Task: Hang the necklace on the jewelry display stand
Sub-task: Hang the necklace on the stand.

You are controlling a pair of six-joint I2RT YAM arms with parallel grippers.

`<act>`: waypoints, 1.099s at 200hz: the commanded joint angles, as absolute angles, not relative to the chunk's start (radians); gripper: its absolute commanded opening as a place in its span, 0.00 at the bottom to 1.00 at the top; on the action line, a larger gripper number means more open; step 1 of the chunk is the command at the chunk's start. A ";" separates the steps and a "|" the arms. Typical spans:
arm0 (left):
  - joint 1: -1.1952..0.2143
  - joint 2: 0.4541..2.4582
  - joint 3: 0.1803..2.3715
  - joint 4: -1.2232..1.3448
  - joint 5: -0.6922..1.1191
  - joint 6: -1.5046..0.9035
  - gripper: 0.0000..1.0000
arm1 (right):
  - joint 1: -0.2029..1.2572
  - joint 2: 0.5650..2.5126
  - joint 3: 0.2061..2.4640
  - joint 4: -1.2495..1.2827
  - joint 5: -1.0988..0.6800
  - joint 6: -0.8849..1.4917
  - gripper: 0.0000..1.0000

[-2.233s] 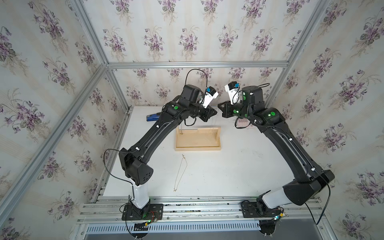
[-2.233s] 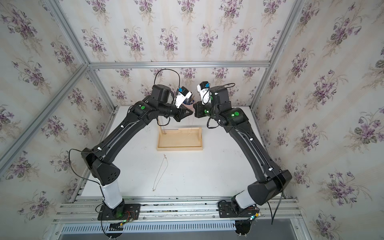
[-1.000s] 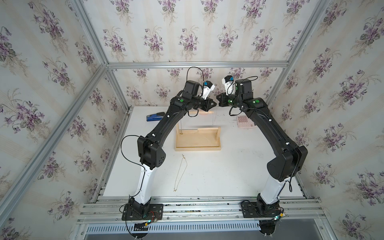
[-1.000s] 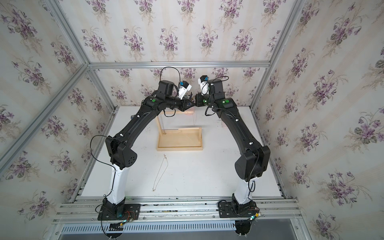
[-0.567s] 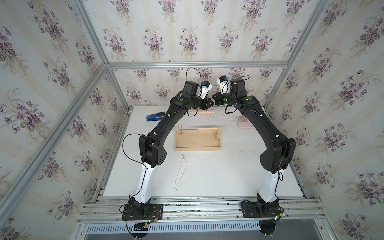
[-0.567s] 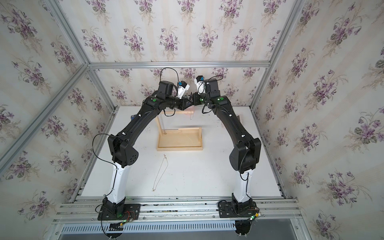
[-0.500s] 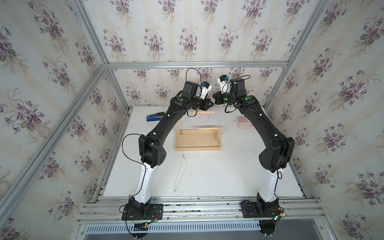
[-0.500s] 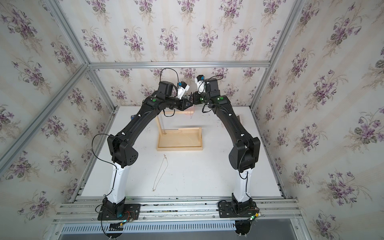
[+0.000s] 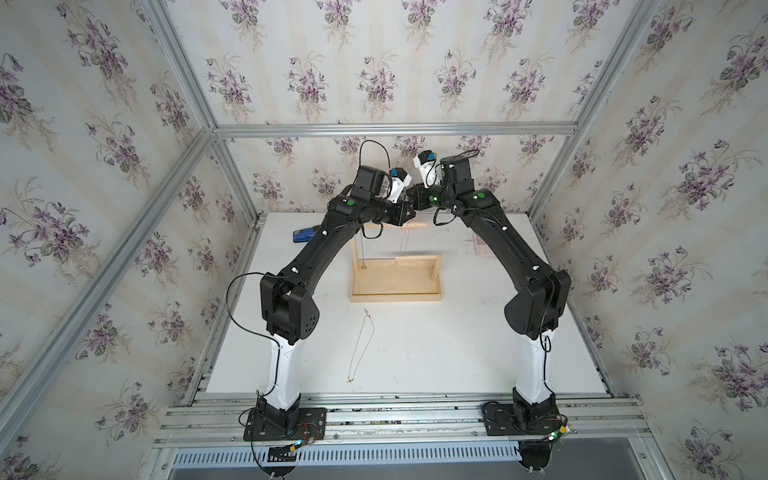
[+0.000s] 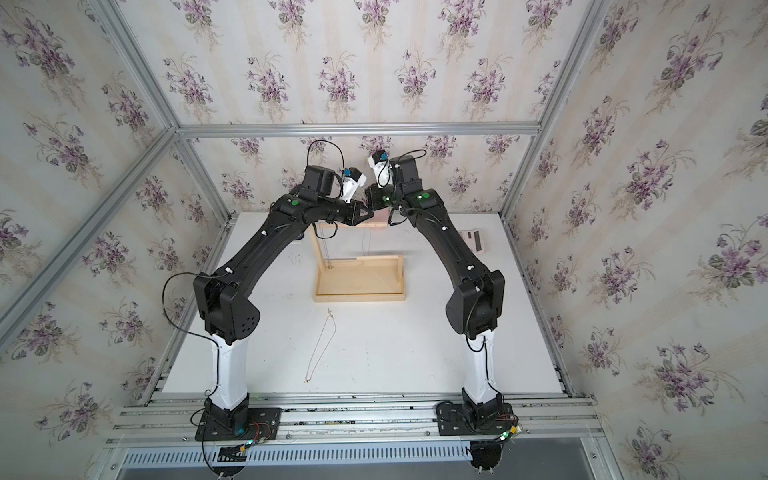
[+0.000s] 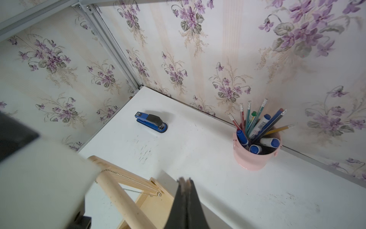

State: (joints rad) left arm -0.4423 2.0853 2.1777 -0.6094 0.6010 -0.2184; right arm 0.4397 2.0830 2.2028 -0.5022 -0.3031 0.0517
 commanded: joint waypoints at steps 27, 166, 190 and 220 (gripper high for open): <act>-0.418 2.008 2.069 -0.562 0.583 -0.208 0.03 | 0.447 2.070 2.202 -0.530 -0.272 0.049 0.00; -0.355 1.879 1.931 -0.613 0.535 -0.160 0.03 | 0.448 2.002 2.075 -0.515 -0.252 0.087 0.00; -0.354 1.884 1.930 -0.617 0.530 -0.160 0.03 | 0.447 2.002 2.072 -0.516 -0.250 0.086 0.00; -0.352 1.891 1.929 -0.618 0.524 -0.164 0.03 | 0.448 2.003 2.071 -0.516 -0.247 0.081 0.00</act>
State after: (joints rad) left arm -0.3550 1.8870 1.9297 -0.6132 0.5339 -0.1726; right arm 0.4458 2.0117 2.0708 -0.5243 -0.2543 0.0792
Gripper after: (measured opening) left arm 0.040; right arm 0.048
